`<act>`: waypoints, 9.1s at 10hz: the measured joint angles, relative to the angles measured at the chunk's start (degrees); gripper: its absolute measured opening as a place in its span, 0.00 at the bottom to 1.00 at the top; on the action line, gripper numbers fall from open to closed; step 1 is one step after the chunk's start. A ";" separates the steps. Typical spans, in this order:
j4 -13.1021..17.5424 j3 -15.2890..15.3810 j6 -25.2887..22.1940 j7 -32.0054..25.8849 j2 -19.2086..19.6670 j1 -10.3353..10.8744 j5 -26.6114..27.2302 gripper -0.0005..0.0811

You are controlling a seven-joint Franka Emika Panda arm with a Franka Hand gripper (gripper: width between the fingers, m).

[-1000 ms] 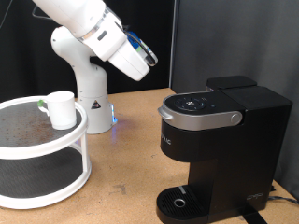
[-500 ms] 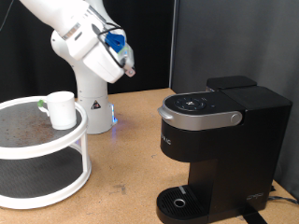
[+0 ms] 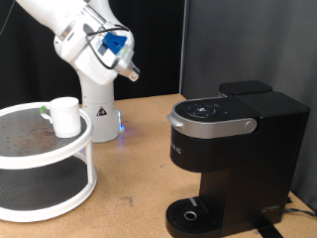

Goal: Make a cup of coffee with the keurig machine

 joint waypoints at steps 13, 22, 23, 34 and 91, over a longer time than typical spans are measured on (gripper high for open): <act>-9.07 -11.18 -8.15 -7.43 -14.48 -10.27 -3.55 0.01; -5.04 -19.89 -19.14 -12.12 -17.28 -13.19 -13.17 0.01; -4.70 -20.53 -19.05 -13.40 -17.23 -13.19 -13.17 0.01; 2.88 -26.77 -19.25 -12.67 -7.00 -13.19 -20.11 0.01; -11.43 -17.09 12.78 -24.00 7.07 5.16 16.01 0.09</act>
